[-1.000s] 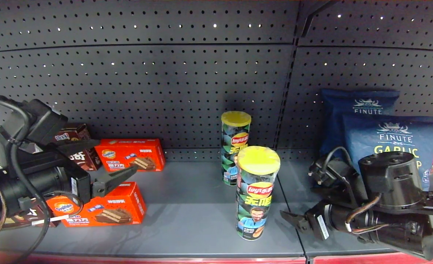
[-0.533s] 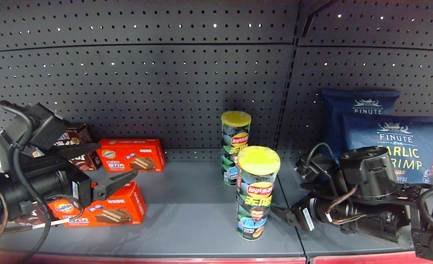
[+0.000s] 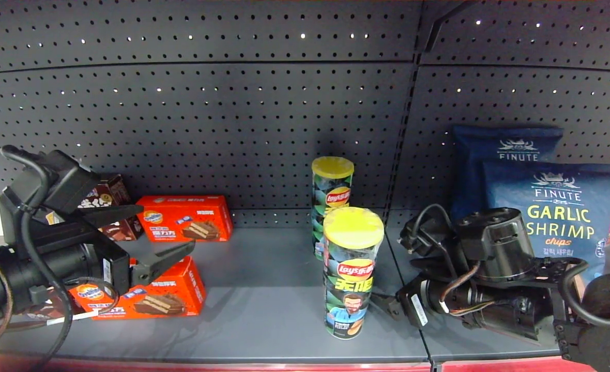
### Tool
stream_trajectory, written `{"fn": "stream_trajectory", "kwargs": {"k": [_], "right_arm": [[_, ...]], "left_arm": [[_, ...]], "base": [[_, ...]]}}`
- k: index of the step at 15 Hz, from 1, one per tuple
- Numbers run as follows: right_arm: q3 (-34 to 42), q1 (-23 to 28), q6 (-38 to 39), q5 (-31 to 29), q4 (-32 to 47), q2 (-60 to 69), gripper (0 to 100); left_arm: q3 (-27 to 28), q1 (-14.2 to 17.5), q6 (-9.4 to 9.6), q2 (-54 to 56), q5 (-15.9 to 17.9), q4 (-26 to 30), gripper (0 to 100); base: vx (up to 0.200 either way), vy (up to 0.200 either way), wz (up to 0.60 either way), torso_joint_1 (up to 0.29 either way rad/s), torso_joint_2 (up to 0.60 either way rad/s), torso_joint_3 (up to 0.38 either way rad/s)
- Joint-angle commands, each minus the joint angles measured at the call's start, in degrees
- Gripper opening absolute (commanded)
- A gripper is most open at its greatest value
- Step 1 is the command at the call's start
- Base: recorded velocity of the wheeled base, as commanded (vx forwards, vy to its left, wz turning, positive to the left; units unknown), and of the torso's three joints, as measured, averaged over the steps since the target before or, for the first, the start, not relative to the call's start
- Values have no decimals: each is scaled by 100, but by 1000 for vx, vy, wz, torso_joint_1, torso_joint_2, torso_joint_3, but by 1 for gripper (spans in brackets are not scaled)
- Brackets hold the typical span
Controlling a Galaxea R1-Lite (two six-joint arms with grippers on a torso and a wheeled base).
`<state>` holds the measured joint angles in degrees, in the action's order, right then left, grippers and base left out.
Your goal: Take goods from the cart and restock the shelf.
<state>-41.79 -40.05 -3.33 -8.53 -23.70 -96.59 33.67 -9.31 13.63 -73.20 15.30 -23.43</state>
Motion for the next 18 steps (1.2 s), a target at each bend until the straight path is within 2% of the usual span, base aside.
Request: {"fn": "stream_trajectory", "kwargs": {"k": [1, 18], "right_arm": [[-40, -12, -1, 1, -3, -71, 100], [-277, -91, -1, -113, 6, -53, 100]], "left_arm": [[-1, 0, -1, -18, -1, -4, 100], [-194, 0, -18, 17, -1, -48, 100]], "base": [[0, 0, 0, 0, 0, 0], [0, 0, 0, 0, 0, 0]]}}
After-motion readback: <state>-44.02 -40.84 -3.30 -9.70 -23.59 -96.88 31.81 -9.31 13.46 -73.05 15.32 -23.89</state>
